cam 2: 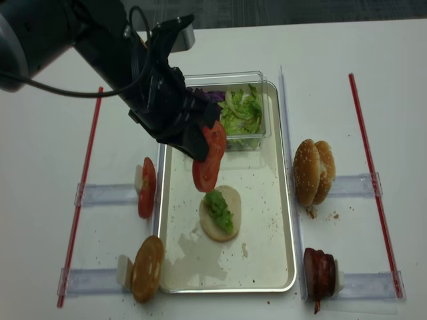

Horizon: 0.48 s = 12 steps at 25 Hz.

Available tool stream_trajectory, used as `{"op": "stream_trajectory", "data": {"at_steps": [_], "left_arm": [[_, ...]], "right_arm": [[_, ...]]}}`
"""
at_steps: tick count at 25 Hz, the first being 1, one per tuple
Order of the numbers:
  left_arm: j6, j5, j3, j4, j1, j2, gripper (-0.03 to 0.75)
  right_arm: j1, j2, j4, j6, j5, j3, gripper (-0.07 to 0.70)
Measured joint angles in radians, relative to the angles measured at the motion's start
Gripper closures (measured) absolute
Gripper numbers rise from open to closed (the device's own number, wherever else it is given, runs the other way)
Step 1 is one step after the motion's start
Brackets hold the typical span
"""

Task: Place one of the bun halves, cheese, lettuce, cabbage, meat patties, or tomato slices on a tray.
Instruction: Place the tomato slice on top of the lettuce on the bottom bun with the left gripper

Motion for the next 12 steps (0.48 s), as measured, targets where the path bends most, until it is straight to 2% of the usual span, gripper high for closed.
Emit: {"op": "stream_trajectory", "data": {"at_steps": [8,12], "left_arm": [[0.039,0.0,0.0,-0.224,0.0,0.0,0.7],[0.059,-0.002,0.0,-0.28,0.0,0.0,0.7]], "right_arm": [[0.0,0.0,0.0,0.0,0.0,0.0,0.186],[0.0,0.0,0.0,-0.002,0.0,0.0,0.186]]}}
